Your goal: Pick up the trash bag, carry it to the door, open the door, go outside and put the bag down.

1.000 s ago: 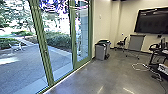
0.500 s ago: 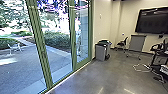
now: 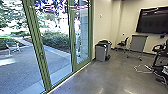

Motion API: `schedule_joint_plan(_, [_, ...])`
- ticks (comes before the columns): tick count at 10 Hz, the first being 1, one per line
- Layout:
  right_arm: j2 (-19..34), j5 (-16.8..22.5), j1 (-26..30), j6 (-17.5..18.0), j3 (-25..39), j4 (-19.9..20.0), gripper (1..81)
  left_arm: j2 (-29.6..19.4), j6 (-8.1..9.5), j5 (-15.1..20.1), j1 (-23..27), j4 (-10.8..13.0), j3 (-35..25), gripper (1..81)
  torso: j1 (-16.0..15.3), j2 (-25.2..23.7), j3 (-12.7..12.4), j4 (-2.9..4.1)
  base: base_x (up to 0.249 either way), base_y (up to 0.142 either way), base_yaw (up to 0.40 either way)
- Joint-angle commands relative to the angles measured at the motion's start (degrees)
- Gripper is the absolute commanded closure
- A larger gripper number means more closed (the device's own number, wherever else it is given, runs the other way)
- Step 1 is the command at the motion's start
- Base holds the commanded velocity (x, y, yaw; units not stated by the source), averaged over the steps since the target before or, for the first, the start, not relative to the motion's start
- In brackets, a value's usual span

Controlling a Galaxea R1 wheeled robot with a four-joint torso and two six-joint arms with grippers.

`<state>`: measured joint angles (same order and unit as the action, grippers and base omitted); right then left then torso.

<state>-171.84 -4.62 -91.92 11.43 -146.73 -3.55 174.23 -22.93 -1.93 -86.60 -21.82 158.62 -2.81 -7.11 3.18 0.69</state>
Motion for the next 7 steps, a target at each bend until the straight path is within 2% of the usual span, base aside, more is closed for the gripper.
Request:
schedule_joint_plan(1, [-0.5,3.0,2.2,-0.3,0.3,-0.6,1.0,-0.3,-0.62,3.0,3.0,0.5,0.0,81.1,0.0,0.0,0.0,0.00,0.151,0.000,0.000])
schedule_joint_plan(7, [-0.5,3.0,2.3,-0.2,0.1,-0.6,1.0,0.0,-0.62,3.1,3.0,0.6,0.0,81.1,0.0,0.0,0.0,0.00,0.150,0.000,0.000])
